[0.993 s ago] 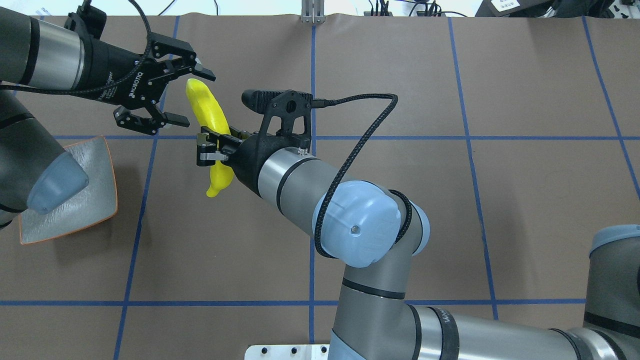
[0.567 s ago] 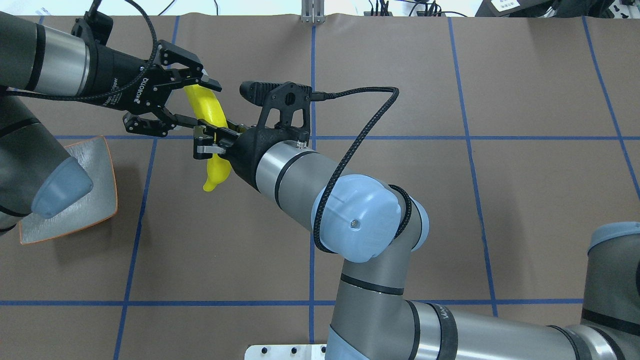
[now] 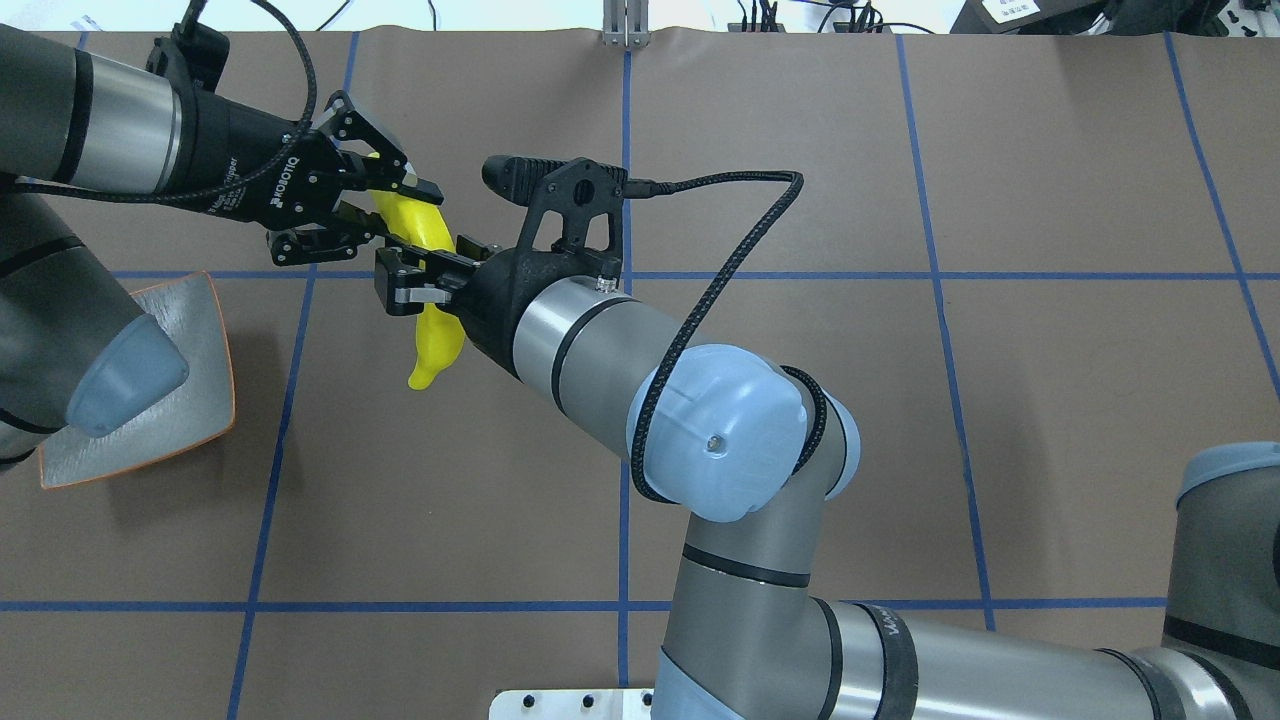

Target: Transfer all bananas from basket to plate

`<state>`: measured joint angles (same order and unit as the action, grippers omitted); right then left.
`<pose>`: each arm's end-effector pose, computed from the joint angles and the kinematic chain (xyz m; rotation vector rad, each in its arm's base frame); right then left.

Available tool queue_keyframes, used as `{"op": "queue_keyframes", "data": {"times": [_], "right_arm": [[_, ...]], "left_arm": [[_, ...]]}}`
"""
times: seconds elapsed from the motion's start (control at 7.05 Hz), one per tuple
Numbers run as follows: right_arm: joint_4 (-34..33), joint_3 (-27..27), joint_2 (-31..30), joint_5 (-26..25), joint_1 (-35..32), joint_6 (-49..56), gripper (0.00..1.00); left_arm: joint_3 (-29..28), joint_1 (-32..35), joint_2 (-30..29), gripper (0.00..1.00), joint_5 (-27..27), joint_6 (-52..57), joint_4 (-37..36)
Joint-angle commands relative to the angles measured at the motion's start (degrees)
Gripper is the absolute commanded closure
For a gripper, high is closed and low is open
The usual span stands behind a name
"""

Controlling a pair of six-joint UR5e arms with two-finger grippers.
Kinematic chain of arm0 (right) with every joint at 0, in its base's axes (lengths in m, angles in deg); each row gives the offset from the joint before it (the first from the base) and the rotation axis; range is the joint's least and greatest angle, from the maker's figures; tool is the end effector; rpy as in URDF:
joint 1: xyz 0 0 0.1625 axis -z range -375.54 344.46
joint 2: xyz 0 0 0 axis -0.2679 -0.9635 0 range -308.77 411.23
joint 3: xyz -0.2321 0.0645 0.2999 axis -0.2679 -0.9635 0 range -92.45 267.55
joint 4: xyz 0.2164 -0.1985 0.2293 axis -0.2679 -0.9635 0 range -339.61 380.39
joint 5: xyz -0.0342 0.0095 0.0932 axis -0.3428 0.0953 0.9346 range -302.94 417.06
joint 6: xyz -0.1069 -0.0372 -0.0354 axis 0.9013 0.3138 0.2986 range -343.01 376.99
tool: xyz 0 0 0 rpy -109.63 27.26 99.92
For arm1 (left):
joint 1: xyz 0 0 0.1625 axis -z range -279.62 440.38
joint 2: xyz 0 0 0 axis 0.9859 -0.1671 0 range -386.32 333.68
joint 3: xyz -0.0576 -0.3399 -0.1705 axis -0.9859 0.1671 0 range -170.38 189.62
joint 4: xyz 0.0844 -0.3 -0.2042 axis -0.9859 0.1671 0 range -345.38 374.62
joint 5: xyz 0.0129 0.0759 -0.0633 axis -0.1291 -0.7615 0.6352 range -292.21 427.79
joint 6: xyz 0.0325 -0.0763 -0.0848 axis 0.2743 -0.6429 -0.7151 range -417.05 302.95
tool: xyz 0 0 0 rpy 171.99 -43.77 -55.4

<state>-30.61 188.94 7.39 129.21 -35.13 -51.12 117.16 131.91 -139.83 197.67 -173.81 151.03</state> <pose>-0.4752 -0.3493 0.0233 0.8095 -1.4779 0.2321 0.2731 -0.4359 0.1912 -0.2279 1.5463 -0.5534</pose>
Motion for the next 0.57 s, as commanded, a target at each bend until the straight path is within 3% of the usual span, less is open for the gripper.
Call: {"op": "queue_keyframes", "data": {"times": [0.0, 0.28, 0.43], "right_arm": [[0.1, 1.9, -0.6, 5.2, -2.3, -0.6, 0.01], [-1.2, 2.0, -6.1, 10.3, -6.8, -0.5, 0.0], [-2.5, 2.1, -9.7, 15.2, -10.9, 0.2, 0.0]], "left_arm": [[-0.4, 0.2, 0.9, 1.0, 0.0, 0.7, -0.1], [-0.1, 1.6, 6.0, 1.0, -0.2, 1.9, -0.5], [0.0, 2.4, 11.6, 1.0, -0.2, 6.9, -0.5]]}}
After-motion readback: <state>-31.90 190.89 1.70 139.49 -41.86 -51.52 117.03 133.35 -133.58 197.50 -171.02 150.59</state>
